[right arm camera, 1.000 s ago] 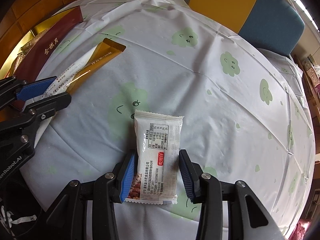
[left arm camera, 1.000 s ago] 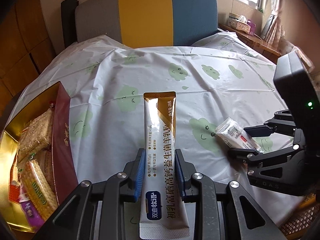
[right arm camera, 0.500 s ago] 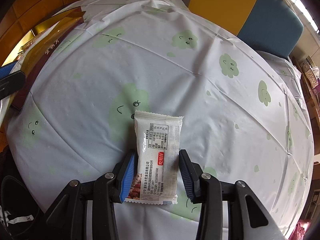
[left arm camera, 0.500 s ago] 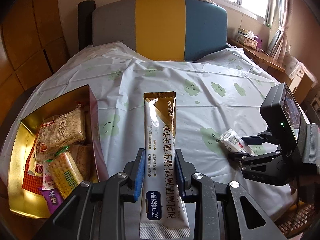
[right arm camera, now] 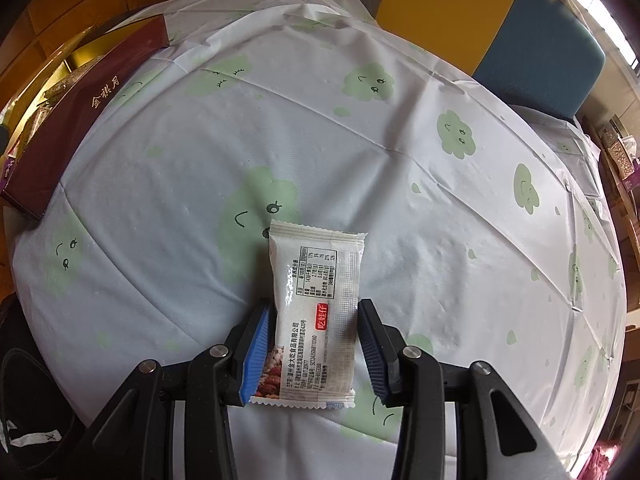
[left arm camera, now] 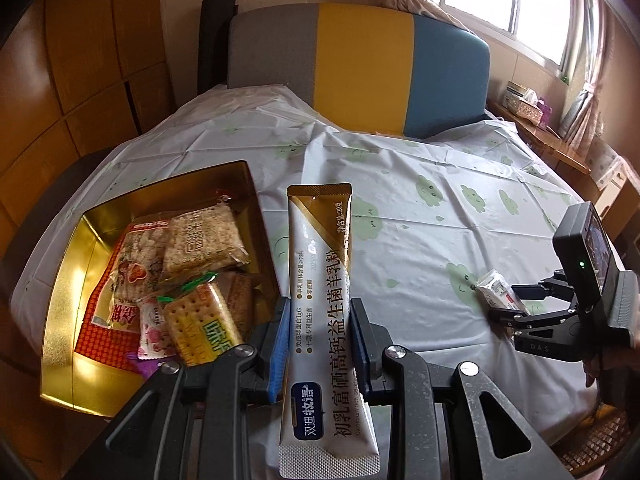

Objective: Organize snacks
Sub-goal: 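Lift the stick sachet with the left gripper and carry it toward the gold tray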

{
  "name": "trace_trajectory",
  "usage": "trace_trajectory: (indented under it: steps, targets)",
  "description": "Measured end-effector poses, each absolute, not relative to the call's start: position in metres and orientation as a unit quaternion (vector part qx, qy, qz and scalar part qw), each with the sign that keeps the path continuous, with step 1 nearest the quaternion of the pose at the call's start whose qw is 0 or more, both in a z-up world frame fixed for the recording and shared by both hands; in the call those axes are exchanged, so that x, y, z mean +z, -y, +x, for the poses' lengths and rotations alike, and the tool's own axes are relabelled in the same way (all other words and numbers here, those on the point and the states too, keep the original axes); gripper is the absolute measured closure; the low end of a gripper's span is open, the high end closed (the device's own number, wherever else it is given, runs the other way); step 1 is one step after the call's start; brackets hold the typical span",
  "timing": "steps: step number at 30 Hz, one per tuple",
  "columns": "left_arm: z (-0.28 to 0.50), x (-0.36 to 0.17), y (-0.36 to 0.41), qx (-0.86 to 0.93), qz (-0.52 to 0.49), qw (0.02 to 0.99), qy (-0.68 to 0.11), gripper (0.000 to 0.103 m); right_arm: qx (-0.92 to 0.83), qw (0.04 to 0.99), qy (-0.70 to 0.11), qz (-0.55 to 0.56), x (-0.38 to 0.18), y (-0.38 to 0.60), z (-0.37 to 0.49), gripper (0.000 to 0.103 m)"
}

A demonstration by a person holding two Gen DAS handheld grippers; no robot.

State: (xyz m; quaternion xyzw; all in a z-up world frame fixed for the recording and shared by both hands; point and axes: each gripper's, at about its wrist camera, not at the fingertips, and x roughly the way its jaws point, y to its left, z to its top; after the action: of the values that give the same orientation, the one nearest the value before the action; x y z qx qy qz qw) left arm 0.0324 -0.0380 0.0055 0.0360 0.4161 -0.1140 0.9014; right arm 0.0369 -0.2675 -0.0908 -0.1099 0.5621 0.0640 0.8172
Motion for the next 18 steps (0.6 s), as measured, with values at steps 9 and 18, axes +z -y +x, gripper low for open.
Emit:
trace_trajectory:
  steps: [9,18]
  targets:
    - [0.046,0.011,-0.056,-0.026,-0.04,0.903,-0.426,0.075,0.064,0.818,-0.56,-0.111,-0.089,0.266,0.035,0.06]
    - [0.042,-0.001,-0.152,0.083,-0.113,0.889,-0.436,0.075,0.063,0.818,-0.559,-0.12,-0.087,0.264,0.034,0.06]
